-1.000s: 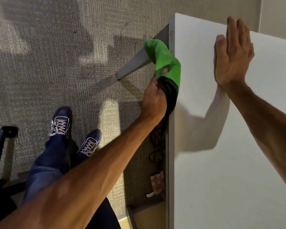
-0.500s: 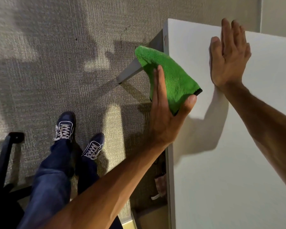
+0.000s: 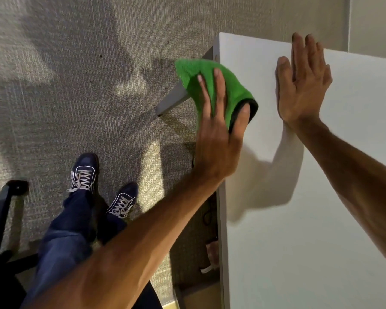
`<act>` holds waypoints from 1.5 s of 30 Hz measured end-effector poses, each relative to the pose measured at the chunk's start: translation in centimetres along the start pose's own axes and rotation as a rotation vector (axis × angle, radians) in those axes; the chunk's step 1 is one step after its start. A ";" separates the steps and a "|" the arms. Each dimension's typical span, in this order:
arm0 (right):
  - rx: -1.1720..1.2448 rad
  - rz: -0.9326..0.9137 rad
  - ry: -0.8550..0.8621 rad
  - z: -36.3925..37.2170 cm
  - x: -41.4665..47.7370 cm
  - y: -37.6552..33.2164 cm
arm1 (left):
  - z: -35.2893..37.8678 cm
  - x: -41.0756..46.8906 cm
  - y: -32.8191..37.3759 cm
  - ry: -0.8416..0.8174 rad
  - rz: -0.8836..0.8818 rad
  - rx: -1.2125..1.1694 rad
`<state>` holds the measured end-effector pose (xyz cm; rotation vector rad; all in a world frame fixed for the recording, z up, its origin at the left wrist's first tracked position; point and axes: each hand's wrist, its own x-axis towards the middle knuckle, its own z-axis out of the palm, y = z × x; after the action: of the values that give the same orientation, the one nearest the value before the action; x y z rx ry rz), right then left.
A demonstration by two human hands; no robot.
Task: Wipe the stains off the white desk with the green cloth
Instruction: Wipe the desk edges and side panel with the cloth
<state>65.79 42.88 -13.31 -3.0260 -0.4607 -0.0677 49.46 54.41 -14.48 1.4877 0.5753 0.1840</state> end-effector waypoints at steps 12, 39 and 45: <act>0.017 -0.004 0.036 0.5 0.0 0.2 | -0.9 -9.3 -3.5 -0.125 -0.026 -0.097; 0.006 0.001 0.045 0.9 0.3 0.7 | -1.5 7.0 0.8 -0.037 -0.002 0.028; 0.007 -0.001 0.039 1.0 0.3 0.8 | -2.6 12.9 3.2 -0.048 -0.267 0.029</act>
<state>66.32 42.30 -14.37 -3.0115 -0.4581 -0.1241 59.99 62.89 -14.51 1.4235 0.7334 -0.0684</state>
